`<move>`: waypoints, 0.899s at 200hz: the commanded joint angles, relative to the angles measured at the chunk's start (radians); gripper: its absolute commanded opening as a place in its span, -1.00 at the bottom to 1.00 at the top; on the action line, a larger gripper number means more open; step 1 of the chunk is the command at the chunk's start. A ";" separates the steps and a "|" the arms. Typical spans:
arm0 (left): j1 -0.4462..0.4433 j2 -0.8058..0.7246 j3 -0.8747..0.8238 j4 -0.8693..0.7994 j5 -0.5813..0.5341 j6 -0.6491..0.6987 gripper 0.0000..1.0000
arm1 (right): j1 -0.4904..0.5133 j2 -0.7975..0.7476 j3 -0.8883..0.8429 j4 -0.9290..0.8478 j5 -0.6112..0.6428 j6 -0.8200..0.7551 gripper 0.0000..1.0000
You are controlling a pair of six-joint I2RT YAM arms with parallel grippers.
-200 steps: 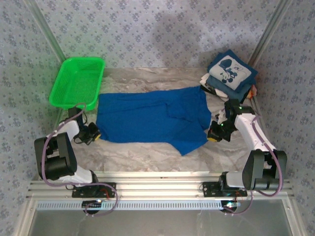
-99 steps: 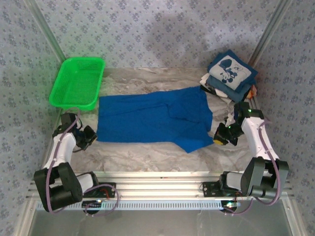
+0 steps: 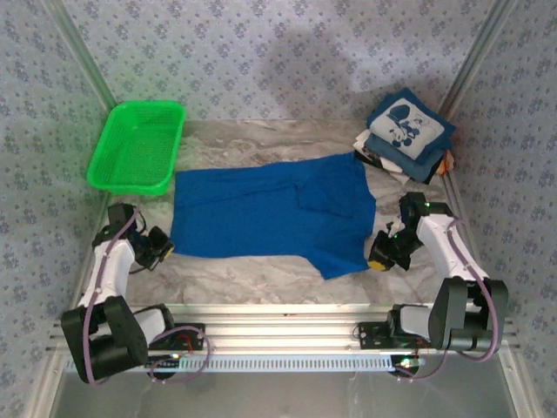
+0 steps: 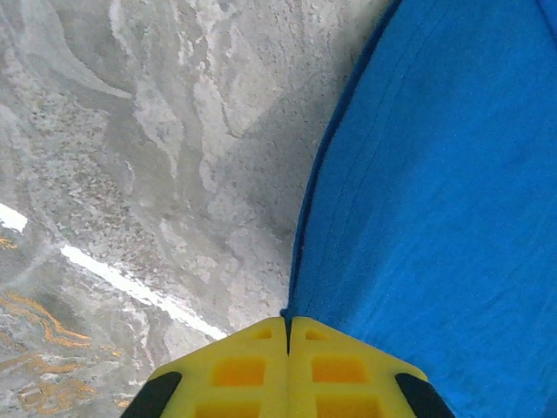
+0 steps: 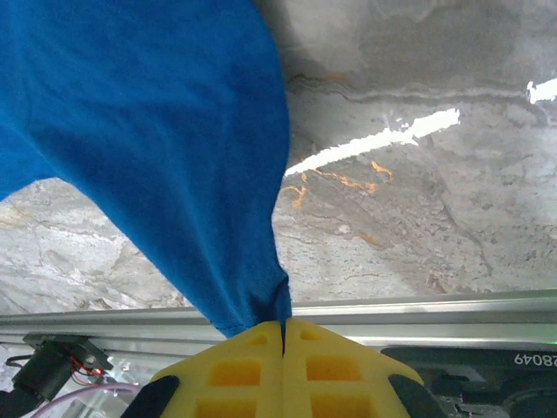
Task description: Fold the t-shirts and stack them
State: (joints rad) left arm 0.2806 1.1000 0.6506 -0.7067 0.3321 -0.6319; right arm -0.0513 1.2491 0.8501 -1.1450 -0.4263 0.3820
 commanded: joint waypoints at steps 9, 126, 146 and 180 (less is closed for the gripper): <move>-0.035 -0.021 0.096 -0.020 0.032 -0.016 -1.00 | 0.022 0.033 0.145 -0.008 0.012 0.025 -1.00; -0.115 0.119 0.351 0.017 0.015 0.001 -1.00 | 0.041 0.314 0.585 -0.072 0.046 -0.072 -1.00; -0.114 0.175 0.388 0.023 0.003 0.016 -1.00 | 0.042 0.389 0.667 -0.078 0.050 -0.098 -1.00; -0.116 0.272 0.440 0.023 -0.034 0.028 -1.00 | 0.052 0.531 0.814 -0.103 0.064 -0.142 -1.00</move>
State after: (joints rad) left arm 0.1680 1.3224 1.0389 -0.6987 0.3252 -0.6289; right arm -0.0082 1.6997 1.5669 -1.1984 -0.3866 0.2981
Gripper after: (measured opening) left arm 0.043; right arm 0.065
